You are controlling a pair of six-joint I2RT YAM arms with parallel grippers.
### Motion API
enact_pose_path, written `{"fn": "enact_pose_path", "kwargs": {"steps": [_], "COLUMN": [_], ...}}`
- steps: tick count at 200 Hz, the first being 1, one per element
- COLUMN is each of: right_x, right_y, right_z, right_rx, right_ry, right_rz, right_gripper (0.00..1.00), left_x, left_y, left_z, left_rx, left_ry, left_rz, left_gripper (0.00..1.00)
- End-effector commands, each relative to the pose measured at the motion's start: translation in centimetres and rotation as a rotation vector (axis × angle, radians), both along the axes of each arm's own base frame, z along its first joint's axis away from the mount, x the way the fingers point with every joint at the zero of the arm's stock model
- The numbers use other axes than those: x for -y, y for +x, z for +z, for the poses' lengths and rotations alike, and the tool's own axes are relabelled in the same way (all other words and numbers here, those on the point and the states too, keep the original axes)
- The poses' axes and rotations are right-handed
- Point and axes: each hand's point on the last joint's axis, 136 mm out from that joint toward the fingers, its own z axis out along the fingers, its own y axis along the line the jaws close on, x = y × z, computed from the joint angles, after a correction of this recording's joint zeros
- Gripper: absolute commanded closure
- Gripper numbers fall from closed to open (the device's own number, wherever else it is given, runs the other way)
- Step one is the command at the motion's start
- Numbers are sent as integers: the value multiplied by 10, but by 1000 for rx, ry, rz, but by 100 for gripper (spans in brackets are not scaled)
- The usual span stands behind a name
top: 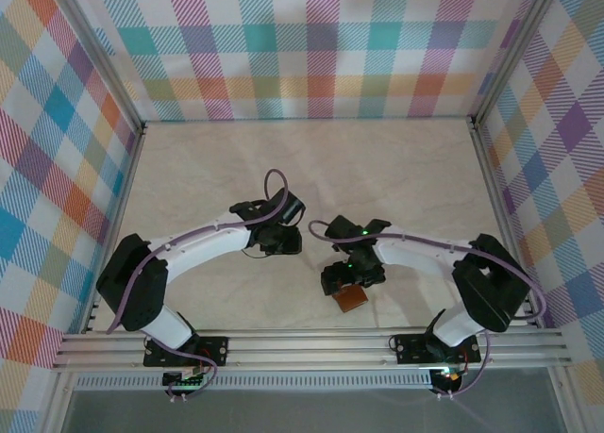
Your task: Take the credit cards out of the card holder
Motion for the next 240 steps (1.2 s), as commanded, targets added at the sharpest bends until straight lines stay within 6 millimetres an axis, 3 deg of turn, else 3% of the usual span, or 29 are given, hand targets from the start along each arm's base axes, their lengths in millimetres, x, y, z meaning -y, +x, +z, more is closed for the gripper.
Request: {"fn": "enact_pose_path", "kwargs": {"steps": [1,53,115,166,240], "right_x": [13,-1,-13,-31,-64], "right_y": [0,-4,-4,9,34], "right_z": [-2,-10,-4,5,-1], "right_rx": [21,1,-5,21,6], "right_ry": [-159,-214,-189,-142,-177], "right_rz": [56,122,61,-124,-332], "right_gripper": [0,3,19,19,20], "left_x": [-17,-45,-76,-86,-86], "left_y": [-3,0,0,0,-2], "left_z": [1,7,11,12,17], "left_rx": [8,22,24,20,1], "left_ry": [28,35,28,17,-15], "left_rz": [35,82,138,155,144], "left_gripper": [70,69,68,68,65]}}
